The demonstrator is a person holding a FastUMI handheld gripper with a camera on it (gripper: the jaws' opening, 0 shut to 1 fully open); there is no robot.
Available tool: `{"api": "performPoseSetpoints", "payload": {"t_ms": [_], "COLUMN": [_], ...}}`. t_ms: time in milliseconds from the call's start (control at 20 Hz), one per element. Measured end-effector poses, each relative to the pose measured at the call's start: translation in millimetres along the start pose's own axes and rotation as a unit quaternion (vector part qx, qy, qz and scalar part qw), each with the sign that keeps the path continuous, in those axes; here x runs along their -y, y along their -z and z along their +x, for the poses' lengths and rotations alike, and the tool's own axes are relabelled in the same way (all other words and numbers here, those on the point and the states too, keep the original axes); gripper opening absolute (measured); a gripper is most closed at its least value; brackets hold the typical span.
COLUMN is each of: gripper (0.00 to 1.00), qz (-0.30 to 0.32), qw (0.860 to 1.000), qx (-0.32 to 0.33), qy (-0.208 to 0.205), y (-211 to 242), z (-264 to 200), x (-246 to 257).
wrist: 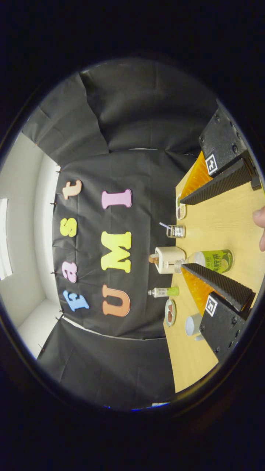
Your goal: Take the bottle from table, then pour the juice into the cup, finally place the bottle on the coaster
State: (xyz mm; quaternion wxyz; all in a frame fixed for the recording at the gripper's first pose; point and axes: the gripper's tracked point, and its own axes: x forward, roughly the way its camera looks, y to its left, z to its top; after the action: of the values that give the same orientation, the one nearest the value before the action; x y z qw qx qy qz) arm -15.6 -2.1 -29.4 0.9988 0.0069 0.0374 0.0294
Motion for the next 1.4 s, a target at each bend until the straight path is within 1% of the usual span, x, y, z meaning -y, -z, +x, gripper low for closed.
{"api": "performPoseSetpoints", "payload": {"t_ms": [350,600,850,1000,1100,1200,1400], "gripper": [1.00,1.00,1.00,1.00,1.00,1.00,1.00], "qz": [0.002,0.006,0.017,0.022,0.035,0.040,0.045], "qw": [1.000,0.998,0.991,0.985,0.983,0.982,0.980], "qx": [-0.017,-0.050,-0.111,-0.143,-0.159,-0.170,-0.181], "qy": [-0.011,-0.024,-0.072,-0.090,-0.086,-0.073,-0.069], "y": [14,36,65,86,95,102,112], "z": [2,8,27,39,48,59,79], "x": [2,-1,-34,-53,-58,-59,-70]}}
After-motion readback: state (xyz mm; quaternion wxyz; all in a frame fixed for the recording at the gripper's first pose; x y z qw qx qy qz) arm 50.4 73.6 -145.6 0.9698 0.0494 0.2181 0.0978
